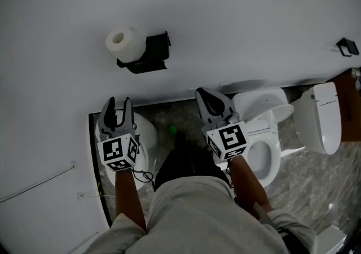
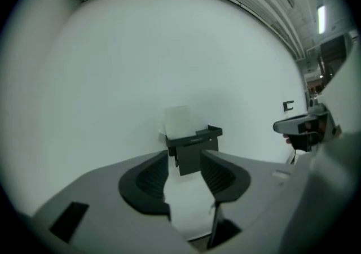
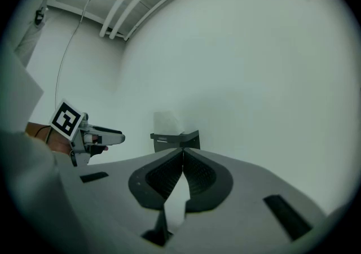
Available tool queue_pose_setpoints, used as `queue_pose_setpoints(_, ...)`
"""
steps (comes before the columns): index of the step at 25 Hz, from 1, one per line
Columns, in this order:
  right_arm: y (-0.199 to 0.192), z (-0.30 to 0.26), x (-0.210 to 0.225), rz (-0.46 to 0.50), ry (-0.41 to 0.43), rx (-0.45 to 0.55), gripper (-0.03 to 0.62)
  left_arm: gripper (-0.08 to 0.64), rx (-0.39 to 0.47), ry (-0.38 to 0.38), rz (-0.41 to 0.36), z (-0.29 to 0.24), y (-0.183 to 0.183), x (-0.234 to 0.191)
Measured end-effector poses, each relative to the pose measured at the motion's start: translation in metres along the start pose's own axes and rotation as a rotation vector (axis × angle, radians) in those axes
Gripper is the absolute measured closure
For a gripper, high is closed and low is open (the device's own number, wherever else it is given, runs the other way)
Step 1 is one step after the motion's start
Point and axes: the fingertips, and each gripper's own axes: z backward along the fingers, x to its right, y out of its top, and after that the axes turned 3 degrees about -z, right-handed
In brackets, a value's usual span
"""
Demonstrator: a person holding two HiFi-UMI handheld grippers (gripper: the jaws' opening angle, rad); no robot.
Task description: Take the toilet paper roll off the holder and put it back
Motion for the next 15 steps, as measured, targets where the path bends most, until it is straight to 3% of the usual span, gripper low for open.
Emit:
queue_pose_setpoints(3,-0.007,-0.005,0.004,-0.012,0.005,0.009,0.588,0.520,0.024,0.023,0.034,0.012,-0.009,0.015)
queue_pose_setpoints(4,-0.010,-0.005,0.003,-0.019,0.005,0.009,0.588,0.545,0.032,0.020,0.048,0.017,-0.010,0.020)
queue_pose_setpoints(10,-0.010,0.002,-0.016,-0.023,0.011,0.013,0.588,0.549,0.056,0.022,0.072,0.039,-0.006,0.027)
queue_pose_setpoints(15,-0.006,0.019,-0.044,0.034,0.007,0.024,0.589,0.549,0.098,0.003,0.106,0.072,-0.005,0.029)
